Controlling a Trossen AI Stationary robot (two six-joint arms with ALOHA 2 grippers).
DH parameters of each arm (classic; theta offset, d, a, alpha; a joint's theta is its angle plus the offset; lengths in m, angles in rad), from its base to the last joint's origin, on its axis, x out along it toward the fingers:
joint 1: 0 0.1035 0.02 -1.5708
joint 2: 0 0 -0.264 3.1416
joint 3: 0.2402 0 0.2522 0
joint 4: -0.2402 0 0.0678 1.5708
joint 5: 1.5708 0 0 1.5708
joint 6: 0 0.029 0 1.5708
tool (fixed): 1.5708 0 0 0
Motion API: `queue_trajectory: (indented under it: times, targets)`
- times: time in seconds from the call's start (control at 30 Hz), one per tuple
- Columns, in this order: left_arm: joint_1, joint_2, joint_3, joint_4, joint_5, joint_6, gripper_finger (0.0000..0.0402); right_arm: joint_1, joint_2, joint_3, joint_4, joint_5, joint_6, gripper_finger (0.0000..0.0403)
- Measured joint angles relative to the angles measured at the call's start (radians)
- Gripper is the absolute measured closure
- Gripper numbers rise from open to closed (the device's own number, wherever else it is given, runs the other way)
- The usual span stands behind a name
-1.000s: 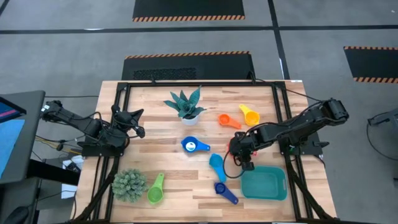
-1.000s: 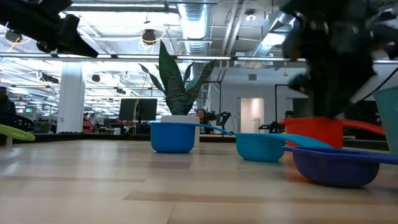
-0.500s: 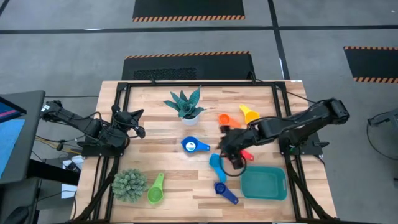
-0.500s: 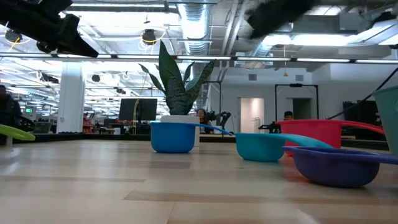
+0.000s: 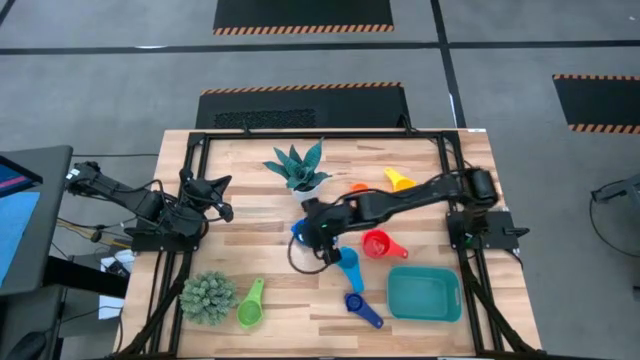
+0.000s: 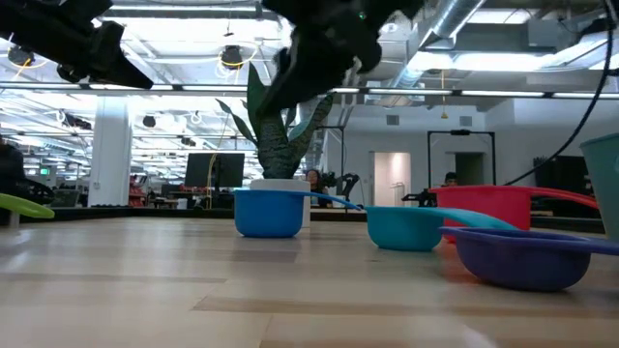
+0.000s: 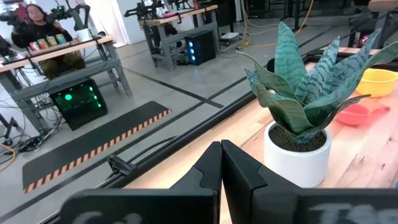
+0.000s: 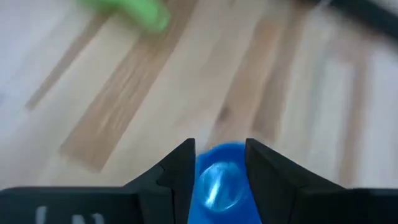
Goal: Nest measuring cups in basket
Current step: Stack the blue measuring cup on top of the red measuring cup
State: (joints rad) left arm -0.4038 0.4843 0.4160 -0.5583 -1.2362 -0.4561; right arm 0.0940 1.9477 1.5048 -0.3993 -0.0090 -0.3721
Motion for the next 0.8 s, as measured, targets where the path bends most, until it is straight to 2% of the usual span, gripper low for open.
queue_trajectory:
  times: [0.07,0.17,0.57,0.73,0.8]
  targets:
    - [0.0,0.0,0.0,0.0,0.0,0.0,0.0402,-0.006,0.054,0.05,-0.092,0.004,0.003,0.0243]
    - [0.0,0.0,0.0,0.0,0.0,0.0,0.0401,-0.009,0.11,0.084,-0.141,0.008,0.005,0.0244]
    - [0.0,0.0,0.0,0.0,0.029,0.0,0.0401,-0.005,0.137,0.093,-0.152,0.007,0.05,0.0245]
    - [0.0,0.0,0.0,0.0,0.029,0.0,0.0401,0.007,0.193,0.087,-0.167,0.006,0.072,0.0245]
    - [0.0,0.0,0.0,0.0,0.03,0.0,0.0401,0.013,0.216,0.094,-0.119,0.011,0.075,0.0245]
